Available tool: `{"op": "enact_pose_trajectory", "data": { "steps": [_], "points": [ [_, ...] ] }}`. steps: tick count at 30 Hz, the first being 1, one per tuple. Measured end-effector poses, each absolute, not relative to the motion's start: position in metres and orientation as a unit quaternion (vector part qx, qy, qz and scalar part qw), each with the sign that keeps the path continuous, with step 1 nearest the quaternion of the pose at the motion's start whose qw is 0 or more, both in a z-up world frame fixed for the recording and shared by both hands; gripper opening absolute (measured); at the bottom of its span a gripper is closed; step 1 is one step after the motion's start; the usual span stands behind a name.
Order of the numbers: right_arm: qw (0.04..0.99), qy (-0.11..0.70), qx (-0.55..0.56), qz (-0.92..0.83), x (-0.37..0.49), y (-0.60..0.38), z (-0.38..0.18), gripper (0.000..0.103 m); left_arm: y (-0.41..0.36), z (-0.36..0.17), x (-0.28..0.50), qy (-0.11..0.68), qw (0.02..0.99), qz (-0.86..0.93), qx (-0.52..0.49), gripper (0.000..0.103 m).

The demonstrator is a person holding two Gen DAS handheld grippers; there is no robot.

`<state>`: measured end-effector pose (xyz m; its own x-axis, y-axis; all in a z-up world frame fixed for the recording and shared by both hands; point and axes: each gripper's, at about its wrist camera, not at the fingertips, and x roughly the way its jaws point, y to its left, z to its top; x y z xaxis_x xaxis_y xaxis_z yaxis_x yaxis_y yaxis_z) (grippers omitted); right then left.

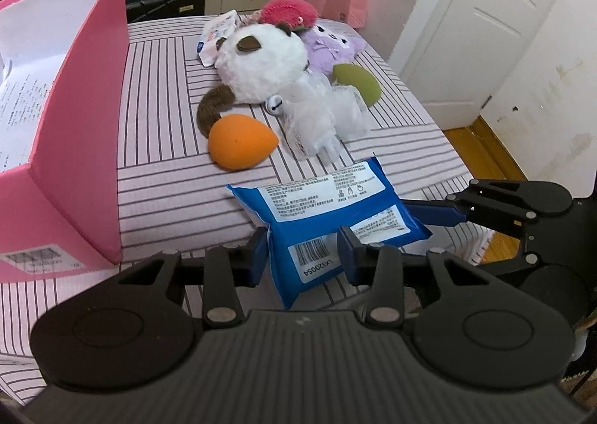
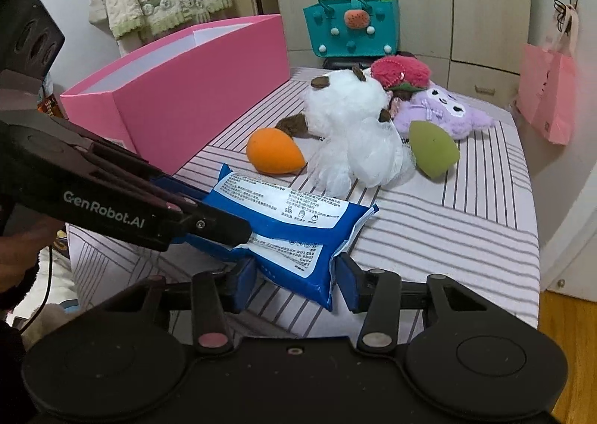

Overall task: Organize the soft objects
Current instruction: 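Lift the blue wet-wipes pack with the left tool and carry it over the pink box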

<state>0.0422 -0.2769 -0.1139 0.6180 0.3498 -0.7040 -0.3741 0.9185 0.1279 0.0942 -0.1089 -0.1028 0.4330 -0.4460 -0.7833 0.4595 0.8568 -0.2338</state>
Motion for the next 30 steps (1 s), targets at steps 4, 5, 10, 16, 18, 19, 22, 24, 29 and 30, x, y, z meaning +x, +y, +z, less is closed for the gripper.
{"op": "enact_pose_trajectory", "data": {
  "steps": [4, 5, 10, 16, 18, 19, 22, 24, 29, 30],
  "points": [
    [0.896, 0.400, -0.011, 0.193, 0.036, -0.272, -0.107, 0.052, -0.107, -0.099, 0.090, 0.466, 0.842, -0.271, 0.009, 0.038],
    [0.894, 0.405, -0.009, 0.192, 0.035, -0.271, -0.106, 0.052, -0.106, -0.098, 0.089, 0.469, 0.841, -0.270, 0.009, 0.038],
    [0.884, 0.424, 0.003, 0.196, 0.029, -0.263, -0.092, 0.052, -0.098, -0.085, 0.081, 0.482, 0.832, -0.274, 0.014, 0.038],
    [0.877, 0.432, 0.007, 0.210, 0.025, -0.251, -0.070, 0.052, -0.077, -0.064, 0.073, 0.484, 0.827, -0.286, 0.011, 0.038],
    [0.875, 0.434, 0.008, 0.215, 0.023, -0.245, -0.064, 0.052, -0.069, -0.056, 0.069, 0.484, 0.826, -0.288, 0.013, 0.038],
    [0.874, 0.434, 0.006, 0.218, 0.022, -0.241, -0.060, 0.052, -0.065, -0.053, 0.067, 0.484, 0.826, -0.289, 0.013, 0.038],
    [0.872, 0.432, -0.008, 0.230, 0.016, -0.227, -0.048, 0.052, -0.051, -0.043, 0.061, 0.484, 0.824, -0.294, 0.013, 0.038],
    [0.871, 0.429, -0.025, 0.238, 0.011, -0.216, -0.040, 0.052, -0.039, -0.038, 0.056, 0.485, 0.823, -0.296, 0.010, 0.038],
    [0.866, 0.429, -0.039, 0.254, 0.010, -0.188, -0.025, 0.052, -0.012, -0.025, 0.048, 0.486, 0.827, -0.282, 0.003, 0.038],
    [0.864, 0.430, -0.039, 0.259, 0.011, -0.184, -0.022, 0.052, -0.007, -0.022, 0.047, 0.486, 0.829, -0.279, 0.004, 0.038]
  ]
}}
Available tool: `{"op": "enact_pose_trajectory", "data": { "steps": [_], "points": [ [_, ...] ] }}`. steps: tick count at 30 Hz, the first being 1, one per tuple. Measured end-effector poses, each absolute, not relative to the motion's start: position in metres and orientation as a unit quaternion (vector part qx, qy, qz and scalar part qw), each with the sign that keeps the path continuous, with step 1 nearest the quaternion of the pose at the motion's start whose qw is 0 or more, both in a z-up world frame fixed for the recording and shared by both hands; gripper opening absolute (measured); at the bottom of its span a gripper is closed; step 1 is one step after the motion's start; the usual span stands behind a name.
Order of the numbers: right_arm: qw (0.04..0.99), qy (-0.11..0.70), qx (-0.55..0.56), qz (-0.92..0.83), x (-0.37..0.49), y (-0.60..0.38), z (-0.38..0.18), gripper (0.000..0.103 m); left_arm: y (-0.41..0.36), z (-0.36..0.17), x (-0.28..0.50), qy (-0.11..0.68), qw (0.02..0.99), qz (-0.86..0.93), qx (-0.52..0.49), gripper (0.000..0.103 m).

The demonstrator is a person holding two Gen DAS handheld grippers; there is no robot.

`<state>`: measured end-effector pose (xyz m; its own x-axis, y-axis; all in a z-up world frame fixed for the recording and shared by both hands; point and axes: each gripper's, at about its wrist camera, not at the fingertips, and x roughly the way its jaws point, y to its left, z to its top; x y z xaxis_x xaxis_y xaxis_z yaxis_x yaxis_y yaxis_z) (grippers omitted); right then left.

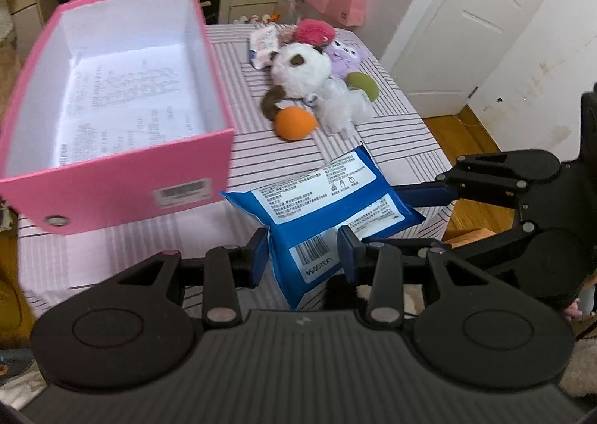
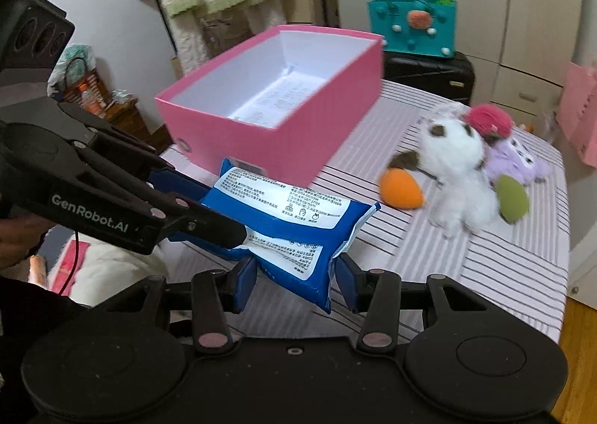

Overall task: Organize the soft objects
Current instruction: 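Lift the blue wet-wipes pack with the left tool and carry it over the pink box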

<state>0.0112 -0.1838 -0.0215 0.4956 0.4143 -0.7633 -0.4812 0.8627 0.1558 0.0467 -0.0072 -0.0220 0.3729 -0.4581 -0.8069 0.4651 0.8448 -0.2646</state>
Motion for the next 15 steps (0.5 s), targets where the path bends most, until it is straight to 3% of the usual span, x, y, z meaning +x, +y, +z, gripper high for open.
{"op": "enact_pose_trajectory", "data": {
  "steps": [15],
  "points": [
    [0.888, 0.338, -0.095, 0.297, 0.045, -0.123, 0.019, 0.052, 0.067, 0.018, 0.073, 0.426, 0.873, -0.236, -0.042, 0.038]
  ]
}}
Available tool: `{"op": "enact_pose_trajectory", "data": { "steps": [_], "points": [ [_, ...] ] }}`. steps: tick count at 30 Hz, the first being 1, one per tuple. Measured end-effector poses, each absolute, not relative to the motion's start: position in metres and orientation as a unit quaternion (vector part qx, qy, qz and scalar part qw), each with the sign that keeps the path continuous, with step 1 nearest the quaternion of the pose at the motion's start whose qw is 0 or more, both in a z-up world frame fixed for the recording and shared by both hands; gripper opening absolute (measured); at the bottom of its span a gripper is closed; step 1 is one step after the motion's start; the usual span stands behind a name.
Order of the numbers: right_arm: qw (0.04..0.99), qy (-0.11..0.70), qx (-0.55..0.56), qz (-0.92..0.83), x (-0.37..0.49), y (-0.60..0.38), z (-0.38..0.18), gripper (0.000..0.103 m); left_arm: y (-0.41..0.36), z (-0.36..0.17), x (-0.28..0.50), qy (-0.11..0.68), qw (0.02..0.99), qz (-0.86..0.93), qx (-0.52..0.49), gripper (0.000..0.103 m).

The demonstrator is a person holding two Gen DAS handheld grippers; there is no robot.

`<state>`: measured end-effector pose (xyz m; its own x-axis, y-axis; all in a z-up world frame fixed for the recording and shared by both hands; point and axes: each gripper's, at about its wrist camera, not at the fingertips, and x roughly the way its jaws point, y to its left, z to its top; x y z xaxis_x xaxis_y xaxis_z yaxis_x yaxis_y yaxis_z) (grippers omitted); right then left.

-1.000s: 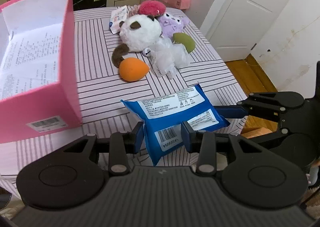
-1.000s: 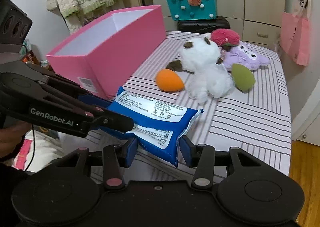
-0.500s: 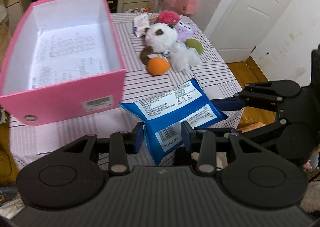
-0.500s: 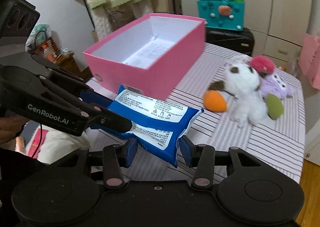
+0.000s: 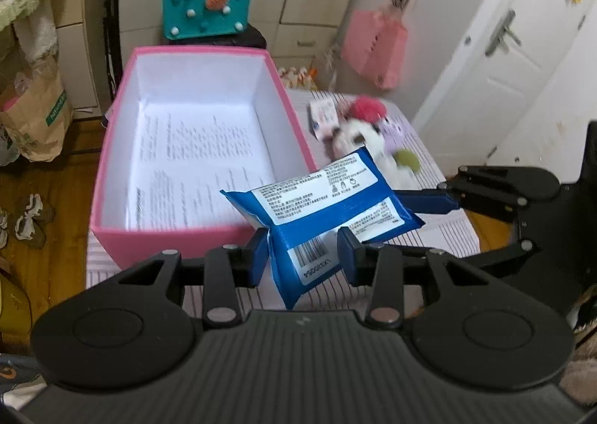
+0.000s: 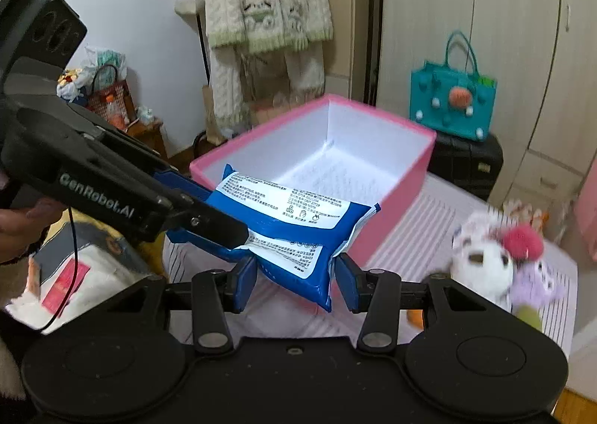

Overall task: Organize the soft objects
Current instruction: 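Lift the blue wet-wipes pack with the left tool and carry it over the pink box, then open the left tool to drop the wipes pack into the box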

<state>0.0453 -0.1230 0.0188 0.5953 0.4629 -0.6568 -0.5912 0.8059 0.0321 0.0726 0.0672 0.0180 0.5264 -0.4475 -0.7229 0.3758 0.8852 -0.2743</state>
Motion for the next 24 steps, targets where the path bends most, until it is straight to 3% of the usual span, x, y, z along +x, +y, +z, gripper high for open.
{"op": "enact_pose_trajectory", "data": {
  "steps": [12, 24],
  "points": [
    [0.906, 0.320, -0.095, 0.261, 0.140, -0.095, 0.010, 0.051, 0.086, 0.012, 0.176, 0.409, 0.886, -0.213, -0.054, 0.038],
    [0.903, 0.362, -0.116, 0.201, 0.234, -0.062, -0.014, 0.051, 0.089, -0.018, 0.299, 0.466, 0.861, -0.186, -0.081, 0.038]
  ]
}}
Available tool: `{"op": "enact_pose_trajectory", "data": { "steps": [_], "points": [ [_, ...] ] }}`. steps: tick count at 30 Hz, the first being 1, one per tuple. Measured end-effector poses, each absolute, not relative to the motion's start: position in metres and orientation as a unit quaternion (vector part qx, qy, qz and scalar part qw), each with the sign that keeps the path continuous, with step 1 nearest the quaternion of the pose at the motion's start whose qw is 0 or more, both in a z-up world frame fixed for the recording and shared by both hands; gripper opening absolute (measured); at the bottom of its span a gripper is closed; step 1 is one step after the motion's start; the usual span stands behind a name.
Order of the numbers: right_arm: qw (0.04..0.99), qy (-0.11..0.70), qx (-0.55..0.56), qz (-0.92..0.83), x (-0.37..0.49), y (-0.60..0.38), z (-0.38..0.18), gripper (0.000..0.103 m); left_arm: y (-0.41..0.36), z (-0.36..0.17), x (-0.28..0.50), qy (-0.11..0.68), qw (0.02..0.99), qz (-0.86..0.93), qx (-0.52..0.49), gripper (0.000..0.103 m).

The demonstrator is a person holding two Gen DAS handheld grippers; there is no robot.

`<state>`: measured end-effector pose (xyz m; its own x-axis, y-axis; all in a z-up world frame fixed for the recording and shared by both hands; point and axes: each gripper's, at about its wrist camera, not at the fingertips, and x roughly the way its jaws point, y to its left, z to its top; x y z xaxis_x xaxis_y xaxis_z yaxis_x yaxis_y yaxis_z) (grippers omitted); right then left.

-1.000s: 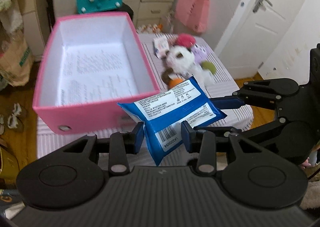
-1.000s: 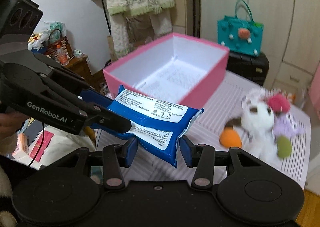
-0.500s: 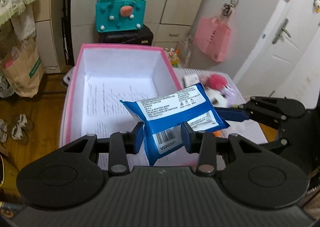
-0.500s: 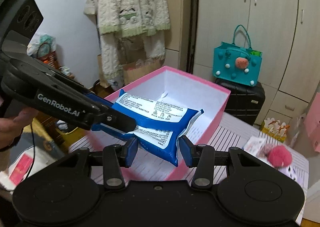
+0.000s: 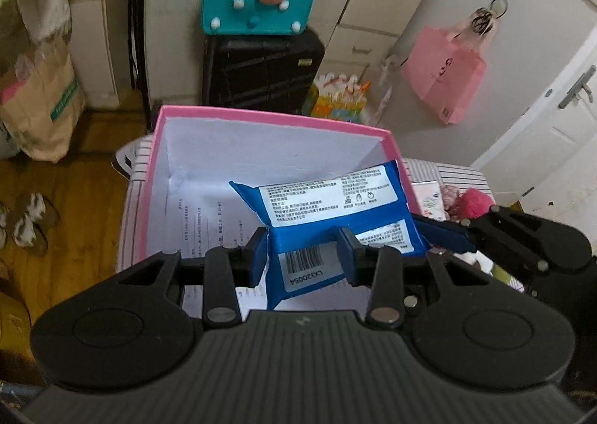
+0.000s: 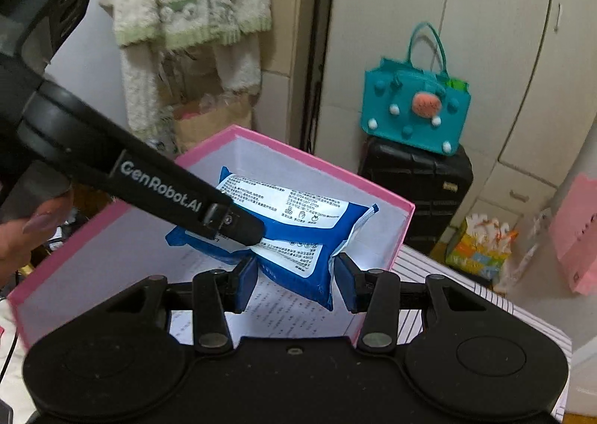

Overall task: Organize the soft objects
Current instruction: 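Open the left tool to drop the wipes pack into the box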

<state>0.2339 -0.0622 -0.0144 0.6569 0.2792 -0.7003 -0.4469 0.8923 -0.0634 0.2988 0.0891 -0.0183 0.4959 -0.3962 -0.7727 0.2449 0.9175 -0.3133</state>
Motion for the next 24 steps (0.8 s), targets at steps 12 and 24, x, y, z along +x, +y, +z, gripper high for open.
{"op": "enact_pose_trajectory", "data": {
  "steps": [12, 24],
  "points": [
    [0.882, 0.416, -0.139, 0.169, 0.265, -0.050, -0.029, 0.051, 0.088, -0.050, 0.342, 0.517, 0.830, -0.185, -0.102, 0.038],
    [0.884, 0.404, -0.170, 0.166, 0.260, -0.053, -0.024, 0.051, 0.080, -0.058, 0.343, 0.504, 0.843, -0.175, -0.066, 0.042]
  ]
}}
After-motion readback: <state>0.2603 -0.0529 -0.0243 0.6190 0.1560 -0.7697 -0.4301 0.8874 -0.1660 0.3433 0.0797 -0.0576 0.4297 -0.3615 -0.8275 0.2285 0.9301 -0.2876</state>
